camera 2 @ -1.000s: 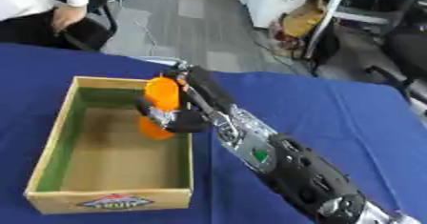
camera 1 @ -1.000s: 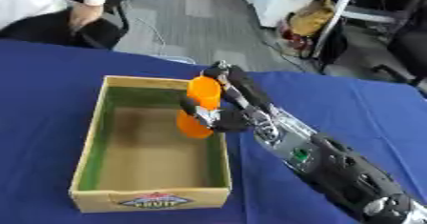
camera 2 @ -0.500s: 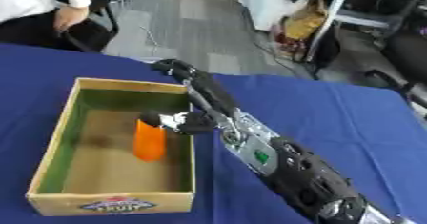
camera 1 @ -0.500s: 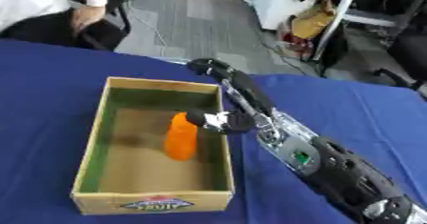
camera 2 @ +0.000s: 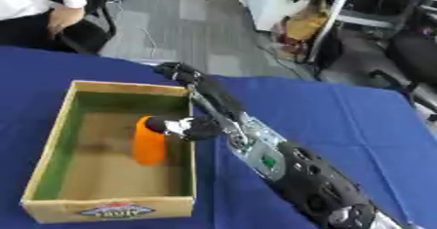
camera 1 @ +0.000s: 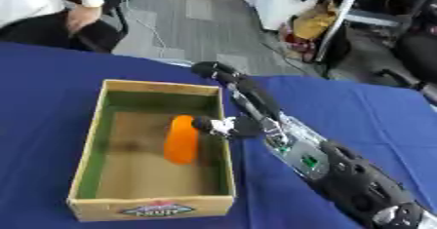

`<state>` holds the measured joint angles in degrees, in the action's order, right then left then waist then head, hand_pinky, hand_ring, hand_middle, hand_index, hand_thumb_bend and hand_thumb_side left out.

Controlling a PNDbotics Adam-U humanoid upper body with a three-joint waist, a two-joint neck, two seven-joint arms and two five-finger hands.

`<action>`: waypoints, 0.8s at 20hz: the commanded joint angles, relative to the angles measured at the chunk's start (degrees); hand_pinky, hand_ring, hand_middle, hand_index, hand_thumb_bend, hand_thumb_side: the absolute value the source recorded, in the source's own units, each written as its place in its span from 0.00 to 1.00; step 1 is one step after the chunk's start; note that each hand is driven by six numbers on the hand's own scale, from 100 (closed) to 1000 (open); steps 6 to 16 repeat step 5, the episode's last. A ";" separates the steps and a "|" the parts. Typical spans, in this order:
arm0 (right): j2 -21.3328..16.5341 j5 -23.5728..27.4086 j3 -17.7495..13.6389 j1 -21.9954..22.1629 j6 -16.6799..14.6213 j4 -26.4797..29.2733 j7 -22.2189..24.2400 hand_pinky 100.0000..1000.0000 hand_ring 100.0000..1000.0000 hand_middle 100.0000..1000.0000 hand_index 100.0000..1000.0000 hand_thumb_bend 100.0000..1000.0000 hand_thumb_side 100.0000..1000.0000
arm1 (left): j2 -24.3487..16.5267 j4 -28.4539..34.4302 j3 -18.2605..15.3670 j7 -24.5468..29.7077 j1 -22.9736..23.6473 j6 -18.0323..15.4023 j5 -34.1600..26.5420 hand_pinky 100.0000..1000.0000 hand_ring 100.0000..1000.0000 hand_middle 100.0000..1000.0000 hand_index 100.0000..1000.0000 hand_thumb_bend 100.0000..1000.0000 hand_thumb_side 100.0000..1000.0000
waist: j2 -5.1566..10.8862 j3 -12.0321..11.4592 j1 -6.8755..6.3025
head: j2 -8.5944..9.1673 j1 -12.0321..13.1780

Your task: Pick up objects on the table and place them in the box.

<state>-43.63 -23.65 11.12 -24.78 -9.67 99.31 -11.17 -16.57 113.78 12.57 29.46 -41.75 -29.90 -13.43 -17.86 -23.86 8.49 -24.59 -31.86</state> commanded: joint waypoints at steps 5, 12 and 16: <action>5.27 2.23 -2.72 13.46 -0.53 14.46 4.50 0.61 0.63 0.77 0.82 0.62 1.00 | -7.13 0.81 -3.29 -2.92 5.59 -0.81 4.35 0.69 0.64 0.69 0.66 0.02 0.84 | 4.10 6.08 -1.38 | -0.95 5.87; 5.27 2.23 -2.72 13.46 -0.53 14.46 4.50 0.61 0.63 0.77 0.82 0.62 1.00 | -7.13 0.81 -3.29 -2.92 5.59 -0.81 4.35 0.69 0.64 0.69 0.66 0.02 0.84 | 4.10 6.08 -1.38 | -0.95 5.87; 5.27 2.23 -2.72 13.46 -0.53 14.46 4.50 0.61 0.63 0.77 0.82 0.62 1.00 | -7.13 0.81 -3.29 -2.92 5.59 -0.81 4.35 0.69 0.64 0.69 0.66 0.02 0.84 | 4.10 6.08 -1.38 | -0.95 5.87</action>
